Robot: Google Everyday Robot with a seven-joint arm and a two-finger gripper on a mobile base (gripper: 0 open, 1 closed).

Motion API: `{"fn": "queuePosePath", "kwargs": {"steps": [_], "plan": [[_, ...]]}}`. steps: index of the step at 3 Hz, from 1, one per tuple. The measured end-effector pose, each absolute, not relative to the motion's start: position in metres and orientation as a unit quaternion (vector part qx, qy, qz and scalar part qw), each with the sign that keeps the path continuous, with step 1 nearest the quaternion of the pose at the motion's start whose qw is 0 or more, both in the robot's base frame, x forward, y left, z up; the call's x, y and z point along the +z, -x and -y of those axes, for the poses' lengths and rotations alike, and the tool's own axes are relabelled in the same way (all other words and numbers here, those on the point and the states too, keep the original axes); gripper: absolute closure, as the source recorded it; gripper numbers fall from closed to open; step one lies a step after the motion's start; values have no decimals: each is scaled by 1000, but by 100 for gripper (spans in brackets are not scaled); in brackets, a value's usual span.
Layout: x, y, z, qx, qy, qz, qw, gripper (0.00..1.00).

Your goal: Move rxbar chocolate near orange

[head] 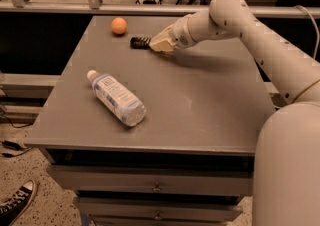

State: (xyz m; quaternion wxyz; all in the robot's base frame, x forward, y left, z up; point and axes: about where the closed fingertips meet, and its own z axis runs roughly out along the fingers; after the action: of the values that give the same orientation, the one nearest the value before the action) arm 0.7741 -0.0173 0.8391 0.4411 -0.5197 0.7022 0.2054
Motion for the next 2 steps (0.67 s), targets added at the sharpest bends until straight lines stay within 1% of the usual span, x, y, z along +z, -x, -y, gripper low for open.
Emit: {"fn": "queuePosePath", "kwargs": {"steps": [1,2], "plan": [[839,-776,13,209,519,-700,443,5],[840,-778,7,213,520,-696,447,0]]}}
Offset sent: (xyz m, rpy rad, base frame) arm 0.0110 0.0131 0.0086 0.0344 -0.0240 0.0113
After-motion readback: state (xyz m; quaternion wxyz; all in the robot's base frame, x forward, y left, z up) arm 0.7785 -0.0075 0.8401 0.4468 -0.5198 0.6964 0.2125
